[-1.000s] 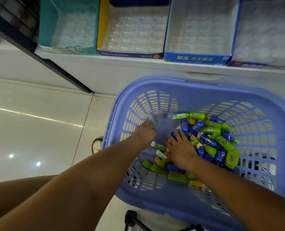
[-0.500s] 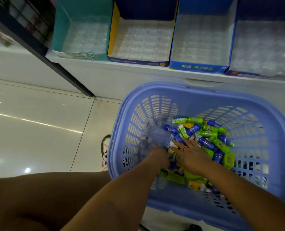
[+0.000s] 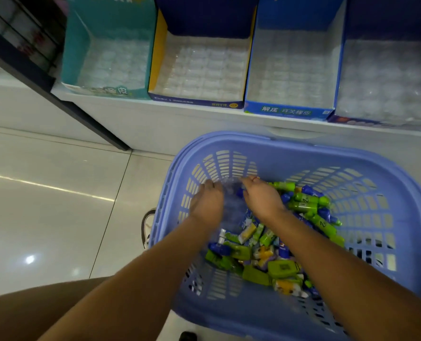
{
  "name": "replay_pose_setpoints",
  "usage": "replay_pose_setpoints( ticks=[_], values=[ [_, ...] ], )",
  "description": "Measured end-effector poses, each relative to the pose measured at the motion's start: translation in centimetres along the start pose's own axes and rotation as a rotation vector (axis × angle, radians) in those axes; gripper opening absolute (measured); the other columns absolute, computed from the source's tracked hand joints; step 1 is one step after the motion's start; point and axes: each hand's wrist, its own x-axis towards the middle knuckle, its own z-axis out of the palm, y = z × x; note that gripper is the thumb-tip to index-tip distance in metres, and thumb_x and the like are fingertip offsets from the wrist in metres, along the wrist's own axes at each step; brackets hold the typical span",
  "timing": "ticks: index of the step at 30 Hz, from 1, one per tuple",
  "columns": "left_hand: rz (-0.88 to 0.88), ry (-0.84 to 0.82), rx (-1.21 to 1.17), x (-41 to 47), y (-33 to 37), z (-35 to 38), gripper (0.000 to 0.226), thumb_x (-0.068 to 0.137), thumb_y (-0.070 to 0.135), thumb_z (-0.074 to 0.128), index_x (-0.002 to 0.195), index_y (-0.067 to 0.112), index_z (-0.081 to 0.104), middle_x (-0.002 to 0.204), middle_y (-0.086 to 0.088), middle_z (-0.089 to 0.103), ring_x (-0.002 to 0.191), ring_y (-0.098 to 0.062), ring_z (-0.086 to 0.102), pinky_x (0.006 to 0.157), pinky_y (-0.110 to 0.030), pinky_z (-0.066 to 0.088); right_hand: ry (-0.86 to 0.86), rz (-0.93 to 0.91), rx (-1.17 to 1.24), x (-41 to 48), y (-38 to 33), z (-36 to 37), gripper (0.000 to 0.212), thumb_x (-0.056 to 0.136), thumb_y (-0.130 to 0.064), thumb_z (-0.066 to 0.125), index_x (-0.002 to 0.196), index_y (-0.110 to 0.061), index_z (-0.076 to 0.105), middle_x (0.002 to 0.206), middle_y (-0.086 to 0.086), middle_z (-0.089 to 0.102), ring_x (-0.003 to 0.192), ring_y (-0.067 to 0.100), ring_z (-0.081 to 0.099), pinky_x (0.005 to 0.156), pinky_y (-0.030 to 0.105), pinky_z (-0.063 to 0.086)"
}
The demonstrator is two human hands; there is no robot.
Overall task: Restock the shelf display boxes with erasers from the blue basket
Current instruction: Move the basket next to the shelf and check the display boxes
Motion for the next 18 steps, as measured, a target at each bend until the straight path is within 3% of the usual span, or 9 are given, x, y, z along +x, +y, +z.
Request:
replay_pose_setpoints(
  ticks=[4,7,13,18],
  values=[
    [0.141,-0.064,0.248,2.0,-0.1,0.6,0.044,0.093,0.003,0.047,0.135,-0.003,0.035,0.136,-0.019,0.038,0.125,-0.034,0.038,0.093,-0.041,0.041,0.040,0.109,-0.070,1.4,-0.8,3.0,0.045,0.094,-0.005,0.041,0.138,-0.011,0.036,0.143,0.012,0.036,0.109,0.032,0.056,0.079,0.038,0.050],
    [0.222,-0.062,0.404,3.3,-0.1,1.2,0.050,0.092,0.007,0.051,0.136,-0.004,0.032,0.137,-0.020,0.038,0.127,-0.033,0.036,0.098,-0.039,0.040,0.106,0.166,-0.036,1.4,-0.9,4.8,0.044,0.096,-0.006,0.041,0.139,-0.012,0.036,0.146,0.011,0.031,0.112,0.030,0.054,0.086,0.038,0.049],
    [0.200,-0.034,0.455,4.3,0.0,2.0,0.047,0.092,0.009,0.051,0.133,-0.002,0.031,0.130,-0.022,0.040,0.114,-0.033,0.047,0.090,-0.039,0.044,0.106,0.136,-0.059,2.3,0.1,4.8,0.027,0.098,-0.017,0.041,0.124,-0.012,0.048,0.117,0.011,0.061,0.102,0.029,0.062,0.081,0.036,0.049],
    [0.078,-0.090,0.330,4.4,1.1,2.1,0.038,0.098,0.004,0.036,0.135,-0.001,0.032,0.133,-0.022,0.039,0.121,-0.036,0.043,0.092,-0.041,0.045,0.040,0.061,-0.064,3.1,0.9,3.2,0.031,0.094,-0.016,0.044,0.122,-0.011,0.054,0.116,0.013,0.064,0.099,0.032,0.064,0.077,0.037,0.051]
  ],
)
